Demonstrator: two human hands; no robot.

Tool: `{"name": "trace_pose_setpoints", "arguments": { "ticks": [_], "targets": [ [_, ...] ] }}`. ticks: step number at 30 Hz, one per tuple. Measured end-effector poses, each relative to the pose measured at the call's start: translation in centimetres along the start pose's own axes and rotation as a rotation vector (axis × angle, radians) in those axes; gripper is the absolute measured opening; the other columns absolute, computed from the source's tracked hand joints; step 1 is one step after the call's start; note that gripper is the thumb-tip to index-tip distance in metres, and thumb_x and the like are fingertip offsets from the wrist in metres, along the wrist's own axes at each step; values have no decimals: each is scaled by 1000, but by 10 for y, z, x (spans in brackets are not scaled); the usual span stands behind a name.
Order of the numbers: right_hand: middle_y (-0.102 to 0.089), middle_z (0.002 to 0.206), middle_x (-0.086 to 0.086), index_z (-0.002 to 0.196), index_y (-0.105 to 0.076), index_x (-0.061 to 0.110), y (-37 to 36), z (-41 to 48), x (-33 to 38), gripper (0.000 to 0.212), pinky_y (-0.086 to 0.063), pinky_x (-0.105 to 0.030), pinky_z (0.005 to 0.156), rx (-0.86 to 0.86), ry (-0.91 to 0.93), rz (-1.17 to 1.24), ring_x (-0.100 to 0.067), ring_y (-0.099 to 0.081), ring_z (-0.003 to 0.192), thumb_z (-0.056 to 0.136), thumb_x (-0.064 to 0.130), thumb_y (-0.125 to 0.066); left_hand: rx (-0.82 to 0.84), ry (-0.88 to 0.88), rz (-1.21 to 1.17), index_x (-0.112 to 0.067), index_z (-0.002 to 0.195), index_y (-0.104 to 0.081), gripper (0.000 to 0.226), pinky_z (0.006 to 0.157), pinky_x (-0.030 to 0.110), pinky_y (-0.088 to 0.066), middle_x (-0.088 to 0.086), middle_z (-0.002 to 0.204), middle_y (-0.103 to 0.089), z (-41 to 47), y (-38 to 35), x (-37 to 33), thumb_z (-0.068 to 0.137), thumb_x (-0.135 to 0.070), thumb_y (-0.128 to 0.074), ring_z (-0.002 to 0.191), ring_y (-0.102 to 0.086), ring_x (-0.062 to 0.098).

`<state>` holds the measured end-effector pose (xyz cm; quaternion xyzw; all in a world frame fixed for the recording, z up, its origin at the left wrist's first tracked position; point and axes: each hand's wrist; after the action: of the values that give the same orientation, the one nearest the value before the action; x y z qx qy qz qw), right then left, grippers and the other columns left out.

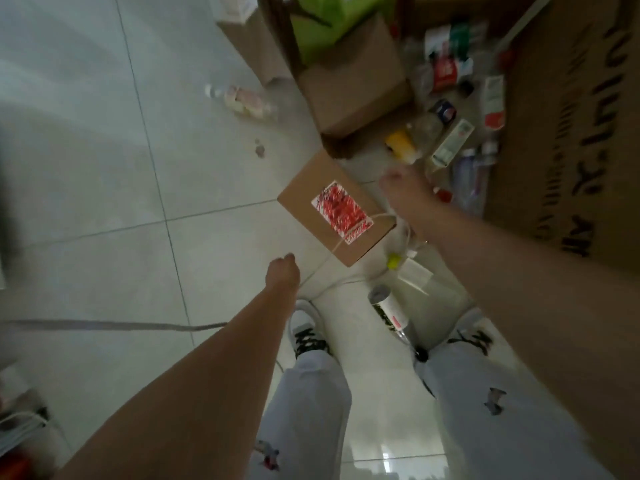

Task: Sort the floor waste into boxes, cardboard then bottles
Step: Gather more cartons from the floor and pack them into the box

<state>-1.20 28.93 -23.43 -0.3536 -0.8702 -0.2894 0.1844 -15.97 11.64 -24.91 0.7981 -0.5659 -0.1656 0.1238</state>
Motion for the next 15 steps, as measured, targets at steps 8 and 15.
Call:
{"name": "trace_pose_setpoints", "arguments": {
  "ticks": [8, 15],
  "targets": [
    [-56, 120, -2, 145, -35, 16, -67, 85, -34, 62, -42, -27, 59, 252, 14, -163, -11, -57, 80, 93, 38, -62, 80, 13, -258, -12, 137, -49, 61, 98, 41, -46, 10, 134, -57, 128, -56, -5, 97, -56, -33, 117, -56, 28],
    [-65, 110, 2, 124, -58, 18, -74, 55, -55, 34, -52, -23, 78, 269, 121, 110, -14, -62, 100, 92, 28, -65, 339, 81, -670, -20, 127, -58, 67, 99, 59, -42, 10, 123, -66, 105, -34, -12, 96, -63, -16, 112, -62, 33]
  ]
}}
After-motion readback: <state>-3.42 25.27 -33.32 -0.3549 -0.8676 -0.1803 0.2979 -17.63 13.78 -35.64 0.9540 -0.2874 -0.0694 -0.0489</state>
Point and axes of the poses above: each hand's wrist, its own z-axis towards the middle knuckle, its own y-axis out of the back of the hand, x = y × z
